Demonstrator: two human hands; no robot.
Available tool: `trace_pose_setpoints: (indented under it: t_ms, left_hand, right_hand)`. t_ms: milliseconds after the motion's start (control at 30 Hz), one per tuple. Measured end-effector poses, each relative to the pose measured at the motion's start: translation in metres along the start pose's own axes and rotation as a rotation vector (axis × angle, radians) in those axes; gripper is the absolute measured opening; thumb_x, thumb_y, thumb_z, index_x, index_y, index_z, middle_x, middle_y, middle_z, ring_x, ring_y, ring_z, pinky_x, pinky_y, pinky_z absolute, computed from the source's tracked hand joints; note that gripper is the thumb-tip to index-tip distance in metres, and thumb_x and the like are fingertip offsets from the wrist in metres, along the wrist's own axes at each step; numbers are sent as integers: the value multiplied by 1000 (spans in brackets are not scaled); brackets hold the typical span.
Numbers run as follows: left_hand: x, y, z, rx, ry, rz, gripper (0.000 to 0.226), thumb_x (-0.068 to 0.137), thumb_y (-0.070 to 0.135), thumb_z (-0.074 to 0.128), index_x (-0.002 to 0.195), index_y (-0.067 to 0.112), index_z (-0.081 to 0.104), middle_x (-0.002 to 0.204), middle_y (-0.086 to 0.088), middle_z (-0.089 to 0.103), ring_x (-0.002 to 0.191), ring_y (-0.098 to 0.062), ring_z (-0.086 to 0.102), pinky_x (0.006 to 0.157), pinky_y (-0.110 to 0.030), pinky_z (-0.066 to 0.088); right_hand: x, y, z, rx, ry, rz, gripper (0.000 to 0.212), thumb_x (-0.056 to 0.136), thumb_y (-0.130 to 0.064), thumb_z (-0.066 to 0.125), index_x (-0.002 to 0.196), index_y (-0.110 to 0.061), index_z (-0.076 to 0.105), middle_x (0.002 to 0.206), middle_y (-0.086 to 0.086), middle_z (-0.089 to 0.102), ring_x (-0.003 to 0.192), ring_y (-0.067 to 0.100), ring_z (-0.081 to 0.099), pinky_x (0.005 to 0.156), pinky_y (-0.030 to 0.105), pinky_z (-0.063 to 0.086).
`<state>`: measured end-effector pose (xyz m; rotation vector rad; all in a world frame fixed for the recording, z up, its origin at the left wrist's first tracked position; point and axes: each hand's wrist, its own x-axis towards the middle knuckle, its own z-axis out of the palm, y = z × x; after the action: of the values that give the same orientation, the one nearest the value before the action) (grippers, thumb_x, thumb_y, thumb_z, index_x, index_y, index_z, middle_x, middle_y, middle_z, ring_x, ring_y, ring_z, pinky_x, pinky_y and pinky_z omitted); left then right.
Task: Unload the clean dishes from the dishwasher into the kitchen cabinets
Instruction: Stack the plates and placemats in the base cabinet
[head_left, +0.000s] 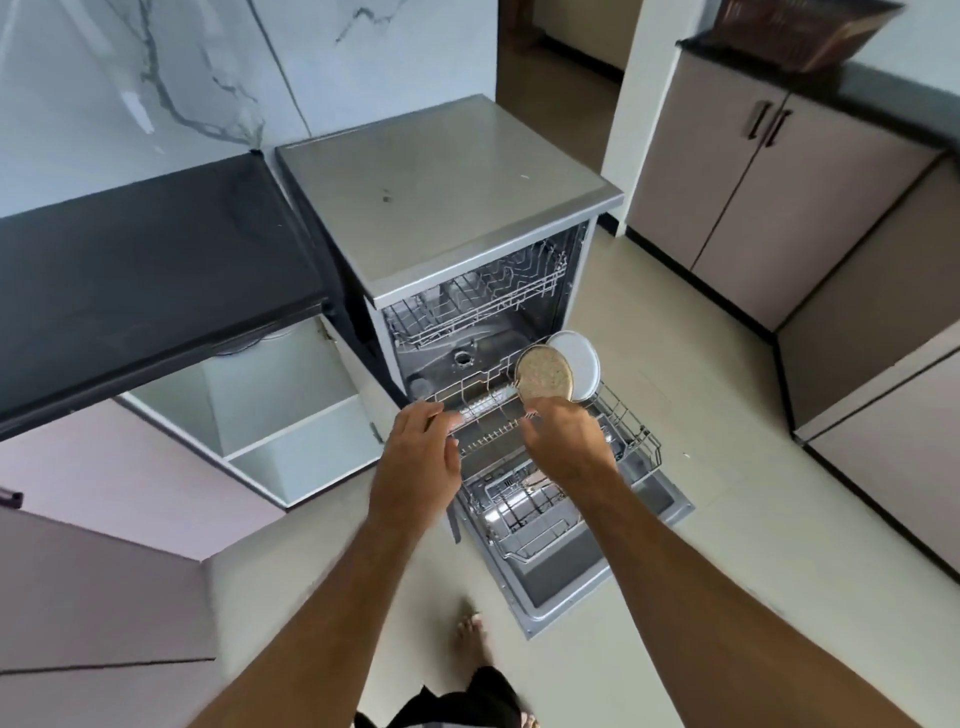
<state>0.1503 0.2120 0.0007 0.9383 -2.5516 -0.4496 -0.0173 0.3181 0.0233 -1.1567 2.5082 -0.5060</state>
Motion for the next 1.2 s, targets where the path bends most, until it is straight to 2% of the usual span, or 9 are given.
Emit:
trace_pose_setpoints:
  t_ms: [67, 133, 200, 300, 400, 500, 667, 933, 1200]
  left_hand:
    - [19, 6, 16, -31, -39, 53, 32, 92, 14, 58, 124, 15, 62, 128, -5, 56, 129, -20, 44, 100, -35, 51]
    - [40, 12, 30, -42, -85, 90, 33, 93, 15, 56, 125, 16, 61, 129, -4, 54, 130, -19, 42, 101, -36, 50]
    - [59, 18, 42, -40, -121, 124, 33, 93, 16, 53, 126, 16, 60, 128, -4, 53, 129, -19, 42, 102, -38, 49]
    - [83, 22, 58, -54, -170, 135, 34, 95, 18, 51, 128, 17, 58, 130, -2, 51, 129, -18, 39, 104, -35, 46]
    - [106, 23, 69, -52, -206, 168, 36, 94, 15, 53, 129, 15, 57, 128, -2, 52, 126, -17, 41, 106, -34, 43]
    - [129, 23, 80, -39, -235, 150, 38, 93, 14, 53, 131, 15, 55, 129, -3, 53, 128, -17, 40, 107, -38, 45]
    - [154, 37, 93, -70, -241, 111, 38, 95, 16, 53, 134, 15, 52, 132, -2, 52, 130, -15, 38, 108, -31, 39]
    - [186, 66, 148, -119, -259, -93, 38, 97, 16, 53, 135, 18, 51, 134, 2, 50, 128, -12, 40, 103, -36, 48]
    - [217, 103, 230, -215, -277, -383, 44, 102, 18, 41, 145, 24, 44, 151, 7, 42, 143, -9, 32, 115, -28, 27]
  right_hand:
    - [14, 12, -1, 22, -8, 34, 32, 101, -32, 49, 126, -16, 61, 117, 8, 68, 86, 15, 66, 70, 23, 52]
    - [29, 24, -7, 42, 1, 54, 32, 101, -31, 49, 128, -17, 60, 121, 9, 67, 89, 16, 68, 69, 24, 55]
    - [42, 36, -16, 16, 12, 65, 33, 100, -30, 49, 128, -18, 60, 124, 8, 65, 99, 20, 66, 81, 33, 57]
    - [61, 54, -34, 6, 27, 117, 35, 99, -30, 50, 130, -19, 60, 128, 5, 62, 115, 25, 58, 95, 37, 47]
    - [76, 69, -41, 26, 64, 160, 35, 99, -30, 51, 130, -19, 61, 125, 6, 65, 99, 19, 65, 81, 28, 53]
    - [86, 80, -45, 41, 102, 165, 32, 99, -28, 54, 128, -19, 62, 120, 4, 69, 80, 9, 58, 68, 16, 45]
    - [111, 97, -56, 35, 86, 137, 34, 99, -28, 54, 130, -16, 60, 127, 6, 65, 97, 16, 67, 75, 19, 47]
    - [185, 153, -58, -3, -32, 54, 37, 100, -36, 48, 133, -22, 57, 130, 5, 62, 103, 20, 65, 83, 33, 57]
    - [265, 231, -40, -12, -132, -21, 34, 98, -31, 52, 128, -20, 61, 126, 2, 62, 104, 20, 64, 87, 30, 53]
